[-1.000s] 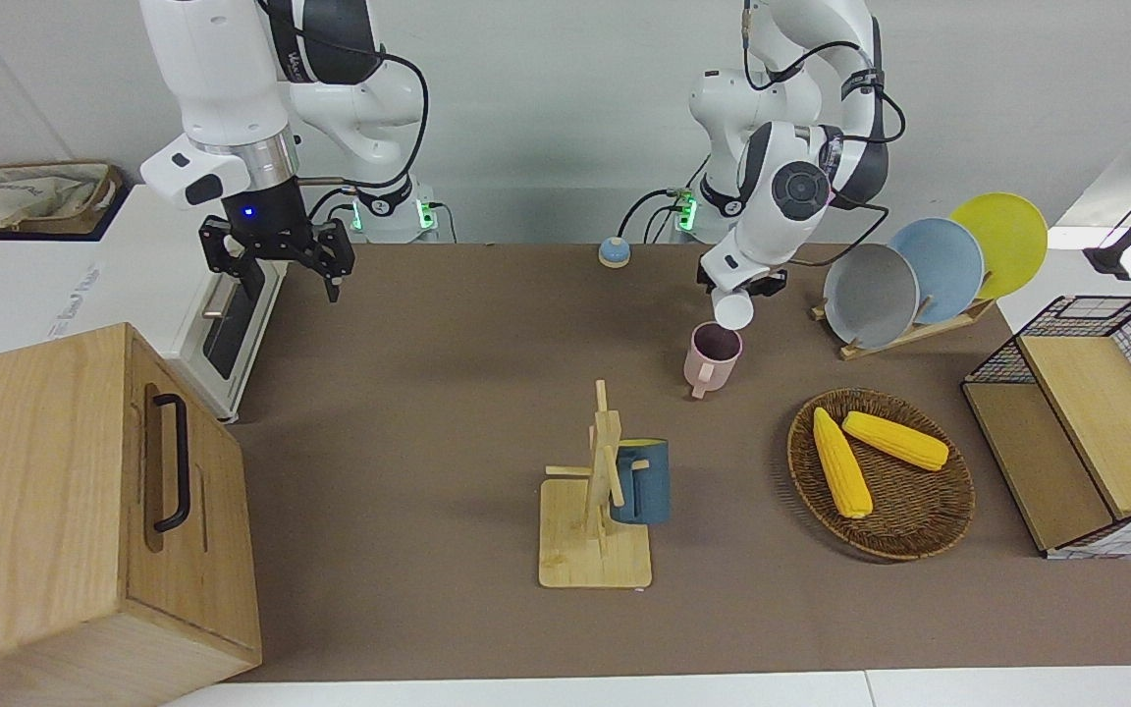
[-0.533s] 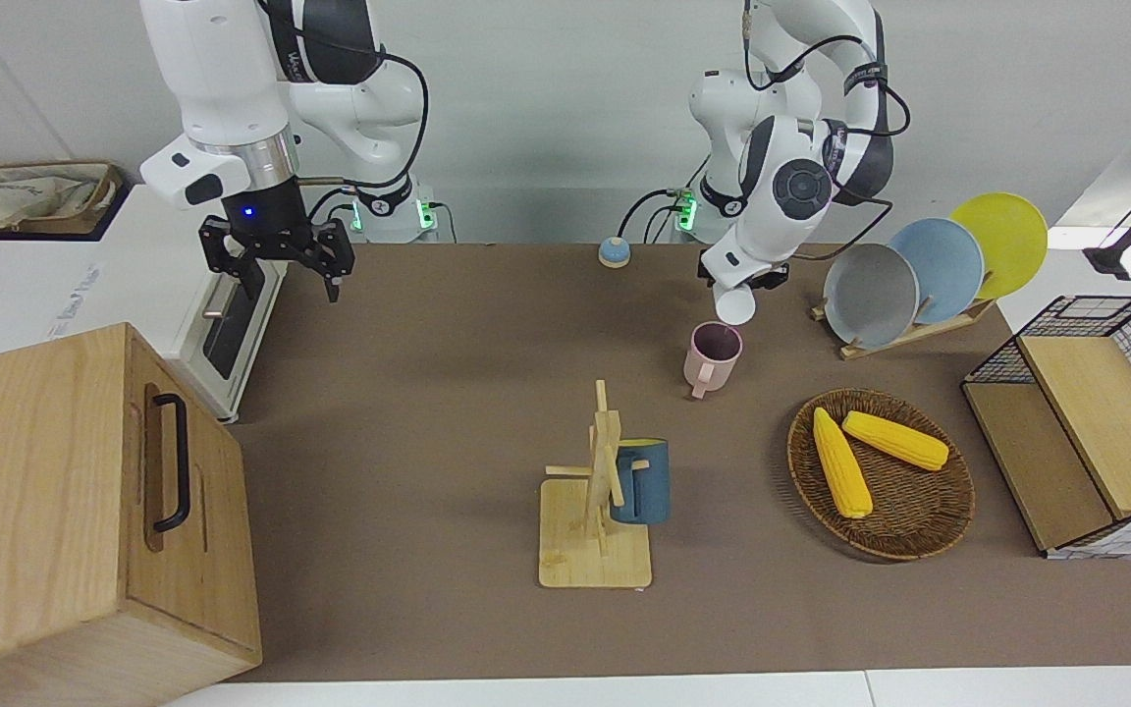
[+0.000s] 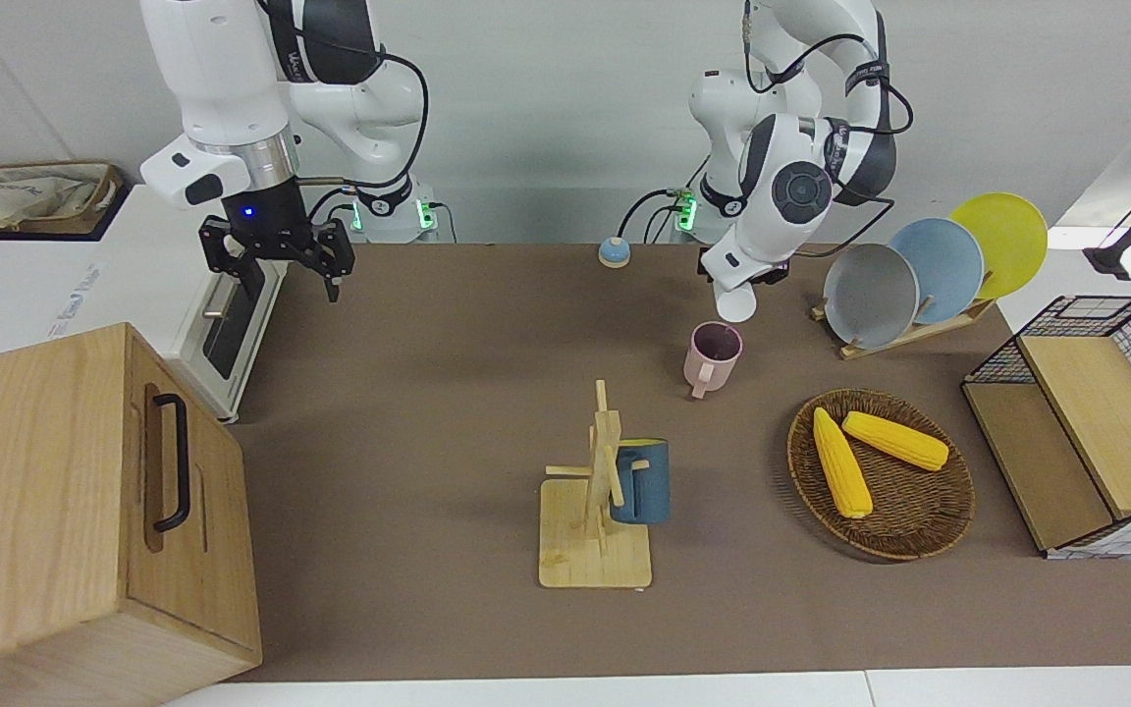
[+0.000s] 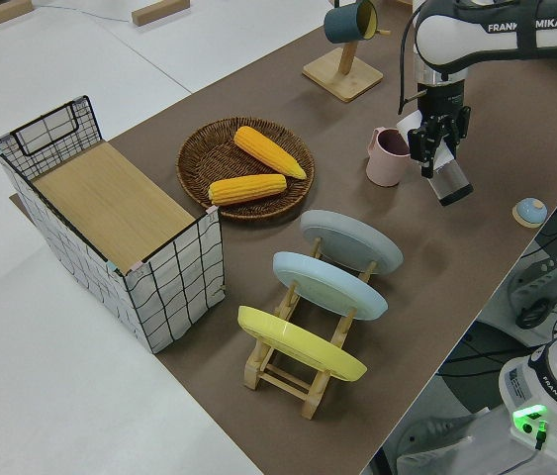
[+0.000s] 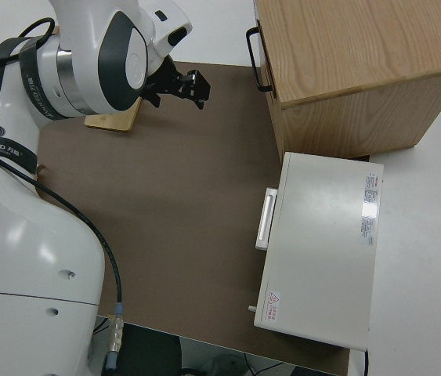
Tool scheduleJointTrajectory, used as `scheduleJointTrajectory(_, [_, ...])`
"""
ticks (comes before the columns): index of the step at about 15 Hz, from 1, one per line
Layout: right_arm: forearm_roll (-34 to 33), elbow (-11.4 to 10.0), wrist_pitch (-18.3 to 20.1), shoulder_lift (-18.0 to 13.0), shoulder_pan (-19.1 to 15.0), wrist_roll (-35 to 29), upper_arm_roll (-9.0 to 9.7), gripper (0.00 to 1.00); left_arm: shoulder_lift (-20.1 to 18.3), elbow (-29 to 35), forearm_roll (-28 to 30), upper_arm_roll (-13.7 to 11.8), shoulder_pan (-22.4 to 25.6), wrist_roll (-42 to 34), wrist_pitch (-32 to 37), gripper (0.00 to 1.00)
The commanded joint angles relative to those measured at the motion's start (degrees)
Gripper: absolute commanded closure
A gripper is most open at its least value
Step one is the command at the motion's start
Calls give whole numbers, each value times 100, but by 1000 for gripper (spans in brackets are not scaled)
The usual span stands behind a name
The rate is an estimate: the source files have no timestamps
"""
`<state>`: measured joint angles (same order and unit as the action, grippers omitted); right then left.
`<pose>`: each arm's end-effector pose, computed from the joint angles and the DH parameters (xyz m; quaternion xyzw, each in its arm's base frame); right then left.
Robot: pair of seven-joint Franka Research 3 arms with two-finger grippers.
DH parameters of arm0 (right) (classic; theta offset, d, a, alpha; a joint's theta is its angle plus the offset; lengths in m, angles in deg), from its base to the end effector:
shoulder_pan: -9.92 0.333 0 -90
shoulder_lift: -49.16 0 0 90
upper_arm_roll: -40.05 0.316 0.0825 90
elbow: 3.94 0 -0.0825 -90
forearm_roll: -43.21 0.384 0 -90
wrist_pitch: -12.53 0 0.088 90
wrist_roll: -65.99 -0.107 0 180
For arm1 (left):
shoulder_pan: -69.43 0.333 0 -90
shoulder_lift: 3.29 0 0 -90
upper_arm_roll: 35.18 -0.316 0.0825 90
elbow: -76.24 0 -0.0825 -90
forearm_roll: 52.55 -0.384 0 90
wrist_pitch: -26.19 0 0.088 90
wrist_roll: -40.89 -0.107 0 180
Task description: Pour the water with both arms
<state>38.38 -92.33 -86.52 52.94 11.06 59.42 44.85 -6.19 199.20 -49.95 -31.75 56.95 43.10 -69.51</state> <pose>0.5879 0.0517 0.6155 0.9974 -0.0016 0.0640 0.0324 0.4567 -0.1349 0.3981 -0.9712 0.1093 0.2115 0.0134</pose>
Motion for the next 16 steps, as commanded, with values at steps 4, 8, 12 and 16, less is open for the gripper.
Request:
scheduleJointTrajectory(4, [123,6,26,-35,-52,50,21,11,26,-228,-145,43,-97,218,351,1000])
scheduleJointTrajectory(8, [123,6,26,-35,-43,50,21,11,-18,-184,-145,78,-97,218,342,1000])
scheduleJointTrajectory(12, [123,6,26,-35,-52,50,21,11,-71,-123,-137,78,-132,218,272,1000])
scheduleJointTrajectory(16, [123,6,26,-35,-52,50,21,11,-185,0,-137,26,-211,209,132,1000])
